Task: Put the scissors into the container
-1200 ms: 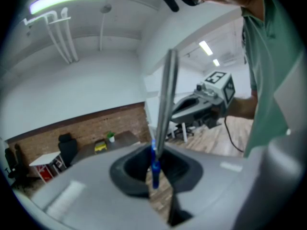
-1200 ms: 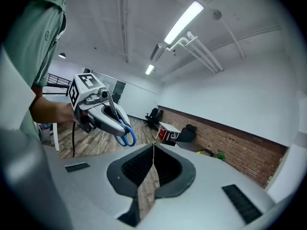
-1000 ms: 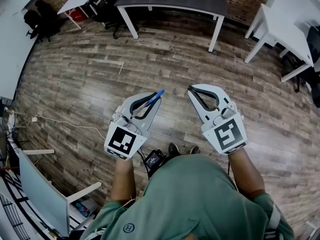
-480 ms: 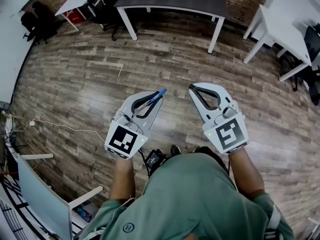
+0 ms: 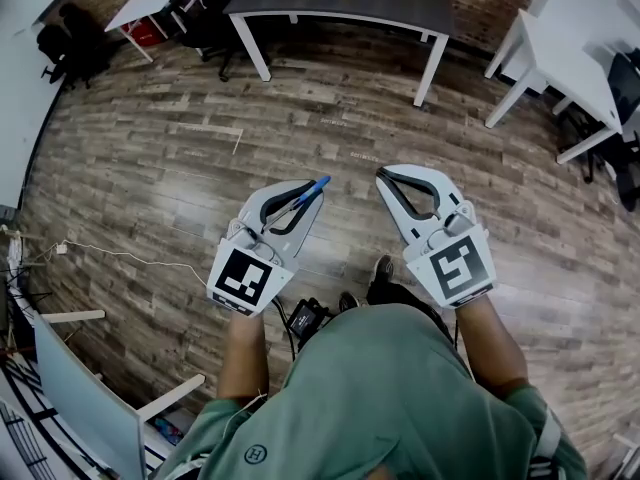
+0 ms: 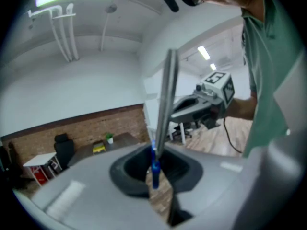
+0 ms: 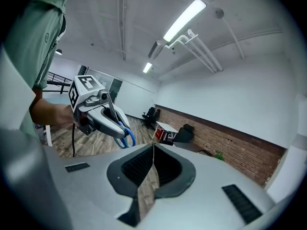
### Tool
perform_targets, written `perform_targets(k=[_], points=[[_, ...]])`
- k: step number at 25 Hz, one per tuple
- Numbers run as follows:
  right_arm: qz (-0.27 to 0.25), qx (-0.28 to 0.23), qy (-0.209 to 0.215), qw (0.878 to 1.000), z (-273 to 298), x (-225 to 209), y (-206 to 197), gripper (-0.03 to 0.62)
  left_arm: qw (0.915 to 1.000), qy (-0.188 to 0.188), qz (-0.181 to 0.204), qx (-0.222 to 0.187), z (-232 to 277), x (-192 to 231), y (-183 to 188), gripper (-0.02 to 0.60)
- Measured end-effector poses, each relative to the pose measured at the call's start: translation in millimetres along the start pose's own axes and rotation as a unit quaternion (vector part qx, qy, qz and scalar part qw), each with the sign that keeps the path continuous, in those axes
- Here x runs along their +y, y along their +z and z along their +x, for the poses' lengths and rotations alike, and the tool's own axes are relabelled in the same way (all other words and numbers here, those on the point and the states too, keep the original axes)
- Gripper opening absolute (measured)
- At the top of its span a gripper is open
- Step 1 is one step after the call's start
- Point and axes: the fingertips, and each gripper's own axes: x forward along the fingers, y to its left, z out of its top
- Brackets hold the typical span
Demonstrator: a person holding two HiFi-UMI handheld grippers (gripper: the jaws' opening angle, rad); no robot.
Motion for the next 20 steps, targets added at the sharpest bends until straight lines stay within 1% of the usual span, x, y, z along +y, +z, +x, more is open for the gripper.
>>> perform_targets(k=[12,20], points=[[0.003,-0.025,0.017,1.000,24.4,-69.3,-19.5,0.008,0.9998,0.016,0.002,0.014,65.2,30.1,10.4,0.037],[0.002,-0.039,0.037,0.999,40.0,-117.9,-33.4,0.008,0.9990,0.039,0.006,0.023,110.3,55.6,20.9,0.037]])
